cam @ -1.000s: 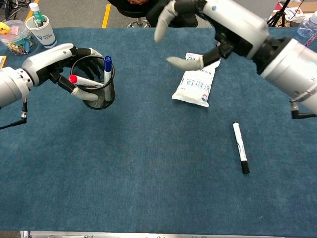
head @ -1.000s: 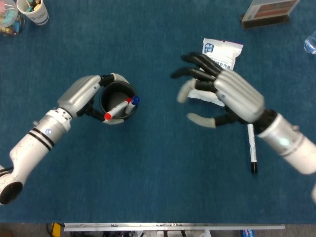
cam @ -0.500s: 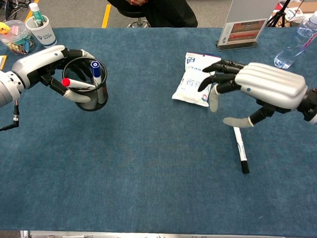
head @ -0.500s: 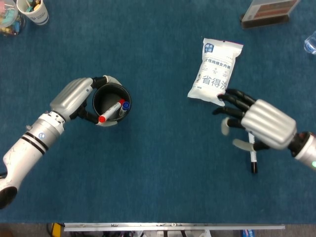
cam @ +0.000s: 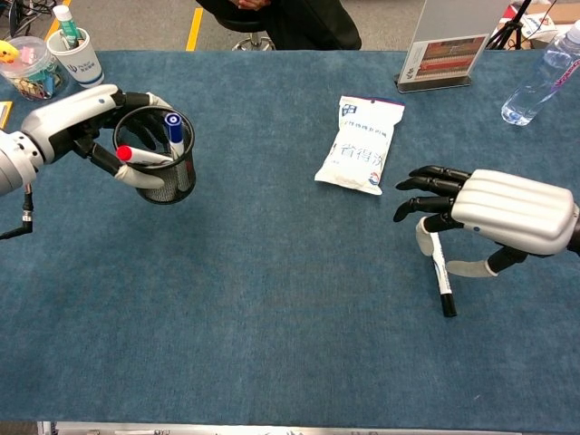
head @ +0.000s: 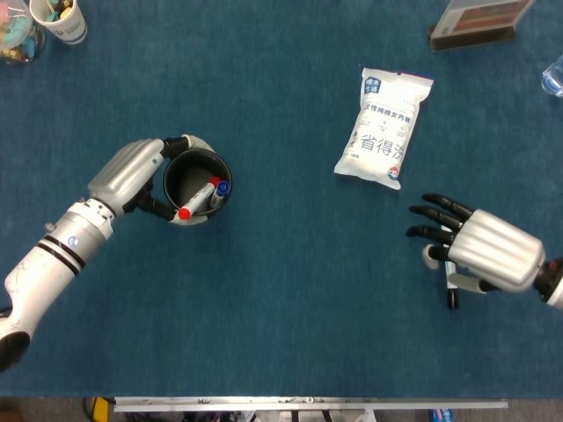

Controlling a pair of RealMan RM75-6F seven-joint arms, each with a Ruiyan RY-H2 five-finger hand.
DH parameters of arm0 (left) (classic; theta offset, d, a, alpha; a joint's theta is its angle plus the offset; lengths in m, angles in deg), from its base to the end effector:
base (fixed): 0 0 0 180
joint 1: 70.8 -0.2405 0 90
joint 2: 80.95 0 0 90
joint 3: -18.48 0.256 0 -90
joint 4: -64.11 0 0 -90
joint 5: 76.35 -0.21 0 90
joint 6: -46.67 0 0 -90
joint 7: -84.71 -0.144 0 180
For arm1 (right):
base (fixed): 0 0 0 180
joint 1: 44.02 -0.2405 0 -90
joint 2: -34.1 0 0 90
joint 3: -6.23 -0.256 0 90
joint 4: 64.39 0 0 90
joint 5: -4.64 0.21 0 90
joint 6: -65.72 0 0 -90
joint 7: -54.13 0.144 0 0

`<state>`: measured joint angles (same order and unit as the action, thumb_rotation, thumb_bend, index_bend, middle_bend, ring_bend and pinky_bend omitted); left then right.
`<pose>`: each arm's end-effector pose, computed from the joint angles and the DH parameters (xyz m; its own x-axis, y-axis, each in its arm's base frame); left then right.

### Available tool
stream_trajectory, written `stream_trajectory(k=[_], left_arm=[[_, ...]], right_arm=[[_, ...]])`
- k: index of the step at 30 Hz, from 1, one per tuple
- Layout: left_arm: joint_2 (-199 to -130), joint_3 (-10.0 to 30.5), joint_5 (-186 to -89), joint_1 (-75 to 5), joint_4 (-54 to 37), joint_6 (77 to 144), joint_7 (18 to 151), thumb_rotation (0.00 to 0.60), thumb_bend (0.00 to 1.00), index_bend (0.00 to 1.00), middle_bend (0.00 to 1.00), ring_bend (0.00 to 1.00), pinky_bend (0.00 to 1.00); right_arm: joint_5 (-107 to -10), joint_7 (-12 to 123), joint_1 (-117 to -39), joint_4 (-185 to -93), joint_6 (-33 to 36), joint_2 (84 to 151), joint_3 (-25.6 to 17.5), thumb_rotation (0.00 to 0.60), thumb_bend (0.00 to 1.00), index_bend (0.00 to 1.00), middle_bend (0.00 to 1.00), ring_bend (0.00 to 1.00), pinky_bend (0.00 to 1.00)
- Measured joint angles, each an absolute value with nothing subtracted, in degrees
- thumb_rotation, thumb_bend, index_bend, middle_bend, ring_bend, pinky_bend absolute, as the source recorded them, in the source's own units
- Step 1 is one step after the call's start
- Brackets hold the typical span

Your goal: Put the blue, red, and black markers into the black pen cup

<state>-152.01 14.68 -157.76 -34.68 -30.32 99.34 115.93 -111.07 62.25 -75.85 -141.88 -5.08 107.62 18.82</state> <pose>-0.1888 0.3020 0.0478 -0.0852 0.5480 0.8321 0.9548 -0.1938 0.2254 -0.2429 -0.2238 0.0399 0.6586 -0.2319 0.7159 -0.5463 -0.8016 0.2428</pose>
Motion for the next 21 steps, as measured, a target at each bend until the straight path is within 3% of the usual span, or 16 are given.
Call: stream_trajectory(k=[8,21], left_arm=[[-152.4,14.6,-158.0,-34.7,-30.0,99.1,116.2,0.6,0.06,0.32,0.32,0.34,0.33],[-152.3,14.9,-158.2,-34.9,-29.9,98.8,116.6,0.6,0.06,0.32,0.32,0.34,0.32]], right_arm=[[-113.2,59.9,-73.4,-133.5,-8.8,111.8,20.6,0.6,0.17,0.52,0.26,0.07,0.04],[-114.2,56.2,-70.9,-125.7,-11.4,116.3,22.4,0.6,0.17,0.52,0.26,0.07,0.04]])
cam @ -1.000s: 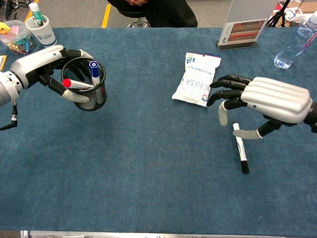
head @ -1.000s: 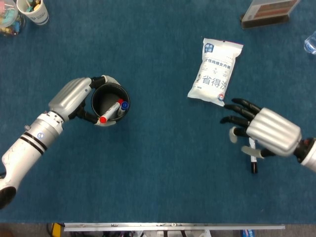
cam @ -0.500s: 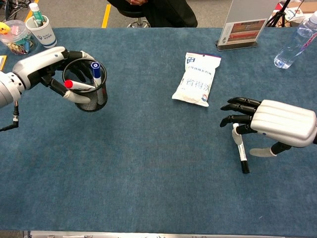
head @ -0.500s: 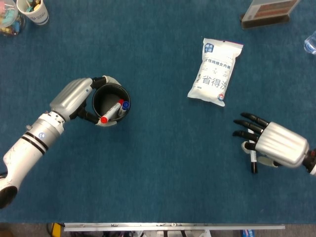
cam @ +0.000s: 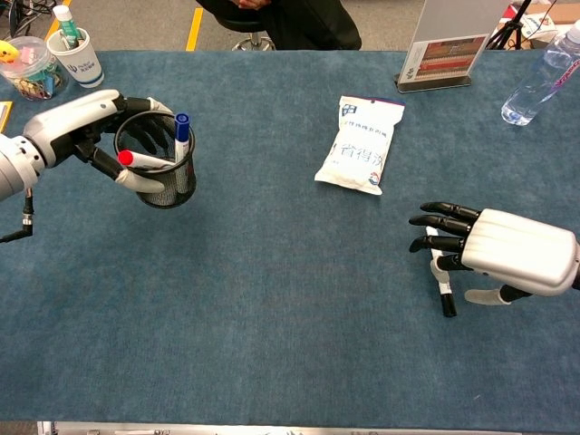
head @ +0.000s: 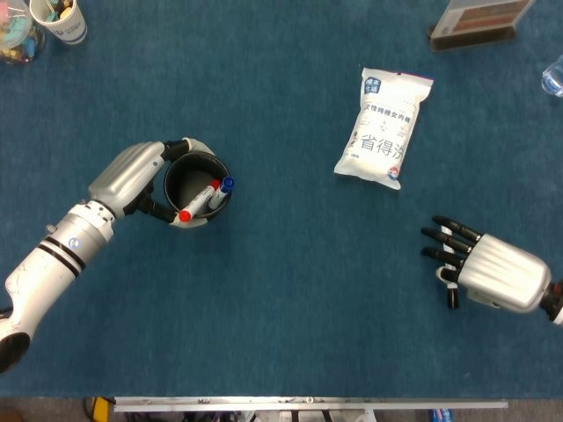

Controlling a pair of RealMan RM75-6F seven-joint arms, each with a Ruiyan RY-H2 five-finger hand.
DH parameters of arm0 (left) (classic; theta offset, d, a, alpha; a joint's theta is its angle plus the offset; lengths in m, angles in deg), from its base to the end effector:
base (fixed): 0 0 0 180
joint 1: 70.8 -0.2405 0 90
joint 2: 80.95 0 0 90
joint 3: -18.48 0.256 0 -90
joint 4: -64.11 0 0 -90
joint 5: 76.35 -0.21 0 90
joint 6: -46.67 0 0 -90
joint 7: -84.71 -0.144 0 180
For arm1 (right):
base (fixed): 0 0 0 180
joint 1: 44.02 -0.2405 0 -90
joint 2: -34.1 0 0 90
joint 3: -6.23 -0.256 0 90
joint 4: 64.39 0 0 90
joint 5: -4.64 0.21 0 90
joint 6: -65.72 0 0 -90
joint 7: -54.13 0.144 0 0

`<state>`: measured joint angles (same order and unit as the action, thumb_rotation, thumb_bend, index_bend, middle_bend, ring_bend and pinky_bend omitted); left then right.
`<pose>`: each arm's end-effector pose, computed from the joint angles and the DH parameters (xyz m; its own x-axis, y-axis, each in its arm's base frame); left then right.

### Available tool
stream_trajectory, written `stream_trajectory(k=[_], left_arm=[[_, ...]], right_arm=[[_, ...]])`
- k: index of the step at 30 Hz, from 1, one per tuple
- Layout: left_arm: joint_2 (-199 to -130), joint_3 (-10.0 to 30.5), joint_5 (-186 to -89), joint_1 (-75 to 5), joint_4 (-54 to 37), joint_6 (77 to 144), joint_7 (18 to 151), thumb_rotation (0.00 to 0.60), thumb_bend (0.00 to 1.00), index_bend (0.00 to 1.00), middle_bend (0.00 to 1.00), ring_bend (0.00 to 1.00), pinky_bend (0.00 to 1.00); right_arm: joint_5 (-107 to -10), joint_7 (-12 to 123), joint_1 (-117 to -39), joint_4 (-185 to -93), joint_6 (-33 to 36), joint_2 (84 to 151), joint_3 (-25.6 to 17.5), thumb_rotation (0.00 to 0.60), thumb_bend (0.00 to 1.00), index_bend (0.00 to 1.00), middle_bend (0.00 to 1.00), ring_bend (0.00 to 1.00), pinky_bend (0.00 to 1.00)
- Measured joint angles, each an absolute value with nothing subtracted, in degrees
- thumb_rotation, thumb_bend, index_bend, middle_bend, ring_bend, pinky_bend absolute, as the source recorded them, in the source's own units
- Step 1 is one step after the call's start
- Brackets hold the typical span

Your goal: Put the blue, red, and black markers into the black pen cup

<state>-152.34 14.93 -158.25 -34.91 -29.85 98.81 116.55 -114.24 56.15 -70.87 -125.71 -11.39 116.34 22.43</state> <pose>-0.1916 0.3001 0.0447 -0.0870 0.5593 0.8244 0.9561 -0.1855 0.2268 -0.2865 -0.2007 0.0157 0.7555 -0.1017 0.6472 -0.4112 -0.8427 0.3475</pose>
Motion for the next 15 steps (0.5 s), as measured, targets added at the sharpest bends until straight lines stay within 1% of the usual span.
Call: stream_trajectory(k=[7,15], left_arm=[[-152.6,15.0,-158.5,-34.8,-29.7,98.6,116.8,0.6,0.06,0.32,0.31,0.34,0.32],[-152.6,15.0,-158.6,-34.9,-29.5,98.6,117.1,0.6,0.06,0.32,0.31,0.34,0.32]], right_arm=[[-113.8,56.4,-70.6,-124.1,-10.8,116.9,23.3,0.6,0.18,0.52,0.26,0.07,0.04],[-112.9,56.4,-71.3,-122.8,-9.8,118.7,22.8,0.6,0.21,0.52,0.26,0.07,0.04]])
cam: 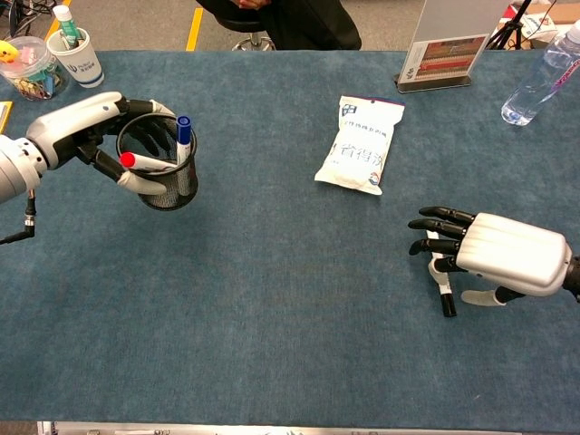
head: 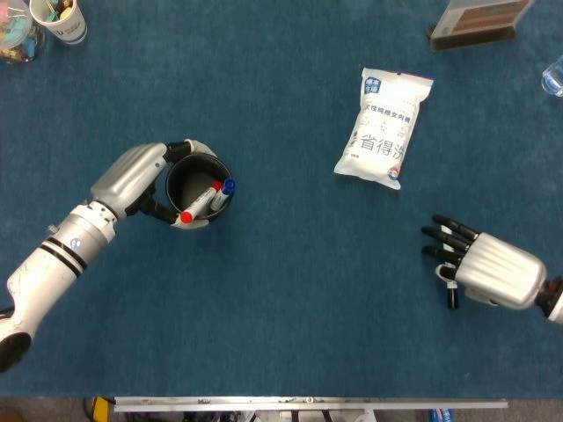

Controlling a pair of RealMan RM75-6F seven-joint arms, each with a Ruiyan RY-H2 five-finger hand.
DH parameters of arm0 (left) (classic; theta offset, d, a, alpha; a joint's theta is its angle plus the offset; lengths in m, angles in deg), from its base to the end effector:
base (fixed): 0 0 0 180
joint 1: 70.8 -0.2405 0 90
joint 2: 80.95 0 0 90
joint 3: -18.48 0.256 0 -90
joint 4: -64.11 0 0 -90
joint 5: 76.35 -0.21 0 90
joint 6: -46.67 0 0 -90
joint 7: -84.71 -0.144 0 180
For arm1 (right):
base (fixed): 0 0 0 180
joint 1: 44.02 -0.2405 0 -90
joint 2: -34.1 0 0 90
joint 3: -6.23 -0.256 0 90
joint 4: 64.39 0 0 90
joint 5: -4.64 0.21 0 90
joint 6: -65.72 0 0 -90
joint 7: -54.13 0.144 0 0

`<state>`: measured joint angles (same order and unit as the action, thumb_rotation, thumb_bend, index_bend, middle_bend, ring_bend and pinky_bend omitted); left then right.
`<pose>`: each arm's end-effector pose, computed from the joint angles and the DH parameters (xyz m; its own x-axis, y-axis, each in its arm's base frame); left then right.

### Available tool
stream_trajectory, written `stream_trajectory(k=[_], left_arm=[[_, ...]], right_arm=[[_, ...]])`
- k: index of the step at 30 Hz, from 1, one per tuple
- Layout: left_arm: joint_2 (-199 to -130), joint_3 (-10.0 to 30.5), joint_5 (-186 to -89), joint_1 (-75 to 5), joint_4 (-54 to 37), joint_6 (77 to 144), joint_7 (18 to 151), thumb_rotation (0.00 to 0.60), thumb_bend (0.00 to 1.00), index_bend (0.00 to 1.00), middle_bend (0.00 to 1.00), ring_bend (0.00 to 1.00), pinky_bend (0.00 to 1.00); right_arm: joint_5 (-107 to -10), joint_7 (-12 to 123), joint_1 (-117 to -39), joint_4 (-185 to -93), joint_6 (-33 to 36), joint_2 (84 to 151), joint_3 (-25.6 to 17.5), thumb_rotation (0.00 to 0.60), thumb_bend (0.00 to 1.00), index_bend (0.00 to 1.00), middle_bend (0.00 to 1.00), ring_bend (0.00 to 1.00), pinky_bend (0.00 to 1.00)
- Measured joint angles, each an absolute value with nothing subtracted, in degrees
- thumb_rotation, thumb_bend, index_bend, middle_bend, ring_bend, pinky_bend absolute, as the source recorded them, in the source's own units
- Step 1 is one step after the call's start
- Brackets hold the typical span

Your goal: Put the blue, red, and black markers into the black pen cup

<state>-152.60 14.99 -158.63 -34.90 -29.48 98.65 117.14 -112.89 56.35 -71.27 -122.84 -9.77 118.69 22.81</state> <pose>-0.1921 0.3000 0.0432 -0.0901 0.5642 0.8207 0.9553 -0.1839 0.2314 -0.2920 -0.2055 0.0042 0.7739 -0.1110 0.6235 -0.4094 -0.8388 0.3588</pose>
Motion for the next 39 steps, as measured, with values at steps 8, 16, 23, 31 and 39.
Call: stream_trajectory(k=[8,16,23,31,39], left_arm=[[-152.0,15.5,-159.1,-35.1,-29.6,98.5,117.8,0.6,0.06,0.32,0.3,0.34,0.31],[-152.1,15.7,-159.8,-35.1,-29.5,98.6,118.2,0.6,0.06,0.32,0.3,0.34,0.31],[-152.0,15.8,-160.0,-35.2,-29.3,98.9,118.5,0.6,0.06,0.32,0.3,0.34,0.31],[-151.9,16.0,-160.1,-35.5,-29.3,99.2,118.8,0.6,0.06,0.32,0.3,0.34,0.31],[-151.8,15.9,-160.3,-35.5,-29.4,99.5,118.8,0.6,0.06,0.32,0.3,0.34,0.31]], right_arm=[[-112.1,55.9,-71.9,-122.7,-8.3,119.6,22.8,0.6,0.22,0.52,0.26,0.07,0.04],[-111.1,55.7,-72.0,-122.8,-7.8,120.2,22.8,0.6,0.23,0.54,0.26,0.07,0.04],[-110.4,55.3,-72.3,-122.5,-7.0,121.1,22.6,0.6,0.24,0.56,0.26,0.07,0.04],[-109.9,54.9,-72.4,-122.4,-6.5,121.6,22.6,0.6,0.27,0.62,0.26,0.07,0.04],[-108.6,55.1,-72.3,-123.1,-6.9,121.4,22.0,0.6,0.31,0.65,0.26,0.07,0.04]])
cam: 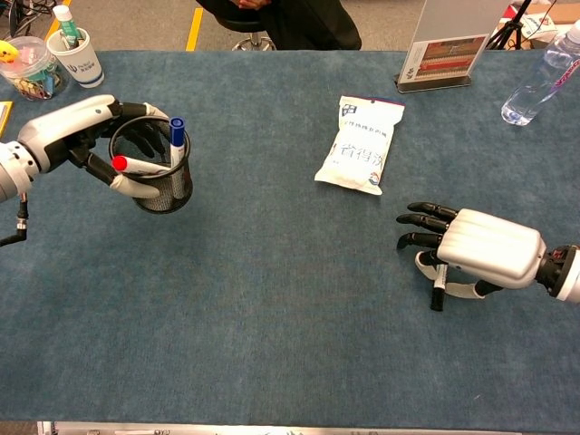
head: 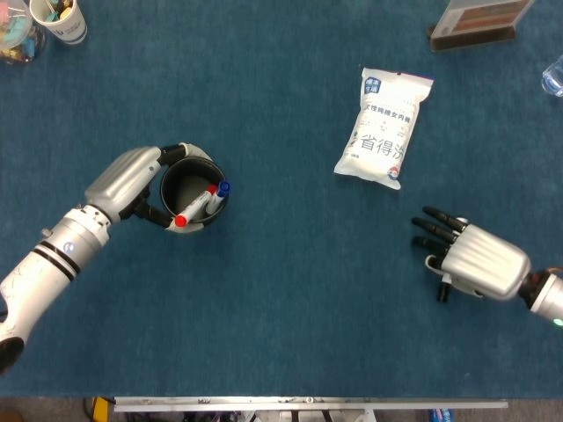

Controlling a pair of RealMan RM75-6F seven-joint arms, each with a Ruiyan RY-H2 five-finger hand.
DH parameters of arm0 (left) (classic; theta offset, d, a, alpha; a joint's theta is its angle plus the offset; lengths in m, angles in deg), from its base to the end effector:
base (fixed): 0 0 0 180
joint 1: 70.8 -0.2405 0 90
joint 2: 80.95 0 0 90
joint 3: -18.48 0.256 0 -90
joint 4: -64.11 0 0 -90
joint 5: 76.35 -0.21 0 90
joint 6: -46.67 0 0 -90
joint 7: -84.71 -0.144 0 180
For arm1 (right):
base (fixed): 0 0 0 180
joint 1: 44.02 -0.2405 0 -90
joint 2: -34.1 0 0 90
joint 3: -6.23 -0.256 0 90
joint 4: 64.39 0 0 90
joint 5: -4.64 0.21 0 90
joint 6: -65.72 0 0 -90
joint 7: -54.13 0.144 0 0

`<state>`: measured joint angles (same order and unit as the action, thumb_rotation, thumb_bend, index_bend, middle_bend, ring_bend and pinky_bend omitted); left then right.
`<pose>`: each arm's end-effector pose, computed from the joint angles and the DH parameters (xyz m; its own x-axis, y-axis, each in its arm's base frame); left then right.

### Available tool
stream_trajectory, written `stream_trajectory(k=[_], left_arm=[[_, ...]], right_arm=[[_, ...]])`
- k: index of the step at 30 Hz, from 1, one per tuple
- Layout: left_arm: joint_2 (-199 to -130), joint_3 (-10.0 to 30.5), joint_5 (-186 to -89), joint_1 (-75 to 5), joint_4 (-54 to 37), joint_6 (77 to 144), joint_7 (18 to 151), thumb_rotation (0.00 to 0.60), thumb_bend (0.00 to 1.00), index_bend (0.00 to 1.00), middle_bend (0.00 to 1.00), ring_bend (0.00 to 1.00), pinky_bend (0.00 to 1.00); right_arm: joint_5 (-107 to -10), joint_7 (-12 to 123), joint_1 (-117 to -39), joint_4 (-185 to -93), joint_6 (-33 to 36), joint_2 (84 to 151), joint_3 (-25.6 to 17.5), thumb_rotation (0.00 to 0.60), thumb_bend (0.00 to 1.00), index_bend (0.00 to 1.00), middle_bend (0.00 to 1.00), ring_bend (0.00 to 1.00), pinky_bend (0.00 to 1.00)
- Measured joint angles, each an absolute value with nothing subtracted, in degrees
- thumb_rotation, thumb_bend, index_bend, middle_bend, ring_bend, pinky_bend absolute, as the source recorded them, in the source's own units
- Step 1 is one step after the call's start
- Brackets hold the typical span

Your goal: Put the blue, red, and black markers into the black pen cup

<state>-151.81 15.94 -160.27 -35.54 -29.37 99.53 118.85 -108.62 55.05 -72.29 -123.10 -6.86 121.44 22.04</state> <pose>-0.1976 0.2955 0.0469 -0.0935 0.5676 0.8180 0.9546 -0.1822 0.2356 -0.2851 -0.2156 -0.0130 0.7670 -0.1305 0.6283 -0.4472 -0.8109 0.3775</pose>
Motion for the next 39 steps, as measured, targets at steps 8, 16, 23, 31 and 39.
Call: stream_trajectory(k=[8,16,23,31,39], left_arm=[[-151.7,15.4,-159.7,-35.3,-29.7,99.3,118.9,0.6,0.06,0.32,0.3,0.34,0.31],[-152.1,14.9,-159.3,-34.3,-30.5,98.2,117.9,0.6,0.06,0.32,0.3,0.34,0.31],[-152.3,14.9,-158.5,-33.7,-30.8,96.8,117.4,0.6,0.06,0.32,0.3,0.34,0.31],[-153.3,14.9,-158.8,-32.9,-31.7,95.9,116.7,0.6,0.06,0.32,0.3,0.34,0.31],[-154.2,14.5,-159.3,-32.2,-32.9,96.1,115.8,0.6,0.06,0.32,0.3,0.34,0.31]], right_arm=[[-104.6,58.2,-71.8,-127.7,-10.0,120.0,18.1,0.6,0.31,0.66,0.28,0.08,0.04],[-99.3,64.3,-73.3,-140.7,-11.0,116.5,12.4,0.6,0.31,0.66,0.28,0.08,0.04],[-92.5,72.4,-75.9,-154.2,-9.0,113.8,6.0,0.6,0.31,0.67,0.29,0.08,0.04],[-84.9,79.4,-79.6,-164.6,-4.2,114.0,-1.0,0.6,0.31,0.67,0.29,0.08,0.04],[-77.0,82.4,-82.9,-168.5,0.7,118.3,-6.0,0.6,0.31,0.67,0.29,0.08,0.04]])
